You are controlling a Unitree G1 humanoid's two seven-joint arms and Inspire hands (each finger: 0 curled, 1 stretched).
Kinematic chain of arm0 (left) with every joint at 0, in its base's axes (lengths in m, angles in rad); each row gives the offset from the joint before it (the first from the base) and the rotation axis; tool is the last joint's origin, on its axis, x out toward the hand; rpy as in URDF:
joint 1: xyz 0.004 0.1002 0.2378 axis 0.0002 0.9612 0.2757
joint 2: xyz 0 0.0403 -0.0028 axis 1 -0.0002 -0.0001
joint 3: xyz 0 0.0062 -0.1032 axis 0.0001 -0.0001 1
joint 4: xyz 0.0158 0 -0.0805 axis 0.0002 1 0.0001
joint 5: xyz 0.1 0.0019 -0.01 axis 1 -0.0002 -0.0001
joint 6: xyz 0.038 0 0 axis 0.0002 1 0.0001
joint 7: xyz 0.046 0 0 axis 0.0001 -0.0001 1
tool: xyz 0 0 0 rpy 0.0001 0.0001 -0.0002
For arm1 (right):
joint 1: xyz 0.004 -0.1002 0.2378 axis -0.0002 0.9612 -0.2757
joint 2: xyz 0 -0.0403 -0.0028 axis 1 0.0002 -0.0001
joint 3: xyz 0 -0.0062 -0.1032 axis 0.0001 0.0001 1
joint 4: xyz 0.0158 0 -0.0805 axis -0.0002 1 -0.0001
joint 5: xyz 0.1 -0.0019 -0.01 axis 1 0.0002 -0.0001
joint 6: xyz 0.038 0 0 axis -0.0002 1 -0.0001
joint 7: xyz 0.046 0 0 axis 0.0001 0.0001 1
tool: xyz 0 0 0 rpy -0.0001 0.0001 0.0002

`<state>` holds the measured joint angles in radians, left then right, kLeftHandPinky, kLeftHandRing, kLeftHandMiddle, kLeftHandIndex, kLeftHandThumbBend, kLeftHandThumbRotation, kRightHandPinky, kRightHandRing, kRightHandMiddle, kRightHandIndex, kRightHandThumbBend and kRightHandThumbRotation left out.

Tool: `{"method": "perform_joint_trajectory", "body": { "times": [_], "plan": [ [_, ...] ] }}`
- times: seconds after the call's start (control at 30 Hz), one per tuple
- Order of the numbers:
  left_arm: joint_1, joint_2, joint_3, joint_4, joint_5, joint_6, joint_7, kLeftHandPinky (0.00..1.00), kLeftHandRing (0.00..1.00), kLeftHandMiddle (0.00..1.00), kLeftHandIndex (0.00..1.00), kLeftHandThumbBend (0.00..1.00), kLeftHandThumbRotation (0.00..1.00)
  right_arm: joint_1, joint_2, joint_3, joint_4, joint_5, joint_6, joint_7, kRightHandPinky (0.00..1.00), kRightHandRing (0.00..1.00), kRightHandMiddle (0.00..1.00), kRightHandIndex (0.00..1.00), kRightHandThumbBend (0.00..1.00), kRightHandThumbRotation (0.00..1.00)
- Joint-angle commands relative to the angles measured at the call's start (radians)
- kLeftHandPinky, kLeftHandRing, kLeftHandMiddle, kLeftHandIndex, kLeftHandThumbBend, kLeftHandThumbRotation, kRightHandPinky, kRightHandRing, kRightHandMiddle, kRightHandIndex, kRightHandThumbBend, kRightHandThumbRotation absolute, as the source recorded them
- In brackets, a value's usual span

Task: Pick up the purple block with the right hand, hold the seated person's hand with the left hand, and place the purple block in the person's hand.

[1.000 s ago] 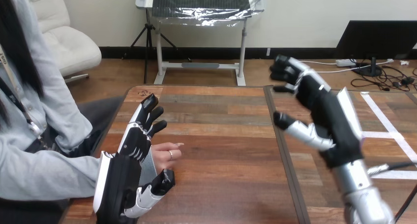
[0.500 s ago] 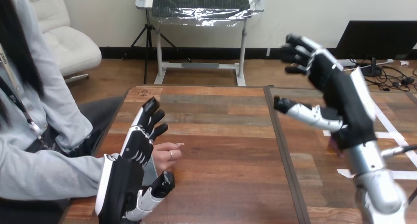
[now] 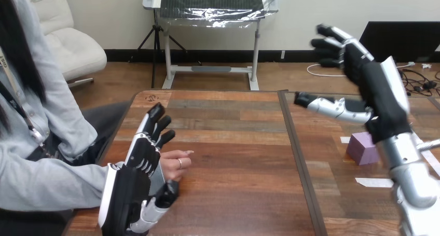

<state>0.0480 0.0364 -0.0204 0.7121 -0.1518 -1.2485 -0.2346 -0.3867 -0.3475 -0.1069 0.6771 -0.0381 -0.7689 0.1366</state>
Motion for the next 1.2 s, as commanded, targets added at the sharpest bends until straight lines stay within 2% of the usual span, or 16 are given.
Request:
{"method": "perform_joint_trajectory", "body": {
  "times": [0.0, 0.3, 0.47, 1.0, 1.17],
  "plan": [
    [-0.03, -0.006, -0.003, -0.035, -0.024, -0.004, -0.01, 0.88, 0.93, 0.96, 0.94, 1.0, 0.79, -0.138, -0.061, -0.028, 0.091, -0.039, -0.012, -0.057, 0.76, 0.8, 0.81, 0.88, 0.96, 0.34],
    [-0.029, -0.003, 0.001, -0.044, -0.031, -0.002, -0.016, 0.9, 0.94, 0.96, 0.94, 1.0, 0.8, -0.23, -0.105, -0.013, 0.242, -0.112, -0.007, -0.151, 0.75, 0.79, 0.79, 0.87, 0.97, 0.37],
    [-0.03, -0.001, 0.001, -0.043, -0.039, -0.003, -0.022, 0.9, 0.94, 0.95, 0.92, 1.0, 0.8, -0.278, -0.123, -0.002, 0.32, -0.136, -0.005, -0.18, 0.75, 0.78, 0.79, 0.85, 0.96, 0.36],
    [-0.028, 0.001, 0.002, -0.056, -0.042, 0.002, -0.027, 0.87, 0.91, 0.93, 0.9, 1.0, 0.8, -0.392, -0.167, 0.04, 0.5, -0.213, 0.097, -0.243, 0.77, 0.8, 0.82, 0.85, 0.97, 0.4],
    [-0.029, 0.004, -0.002, -0.054, -0.051, 0.0, -0.037, 0.87, 0.92, 0.93, 0.9, 1.0, 0.79, -0.413, -0.176, 0.06, 0.529, -0.242, 0.139, -0.265, 0.69, 0.74, 0.82, 0.86, 0.99, 0.43]
  ]
}}
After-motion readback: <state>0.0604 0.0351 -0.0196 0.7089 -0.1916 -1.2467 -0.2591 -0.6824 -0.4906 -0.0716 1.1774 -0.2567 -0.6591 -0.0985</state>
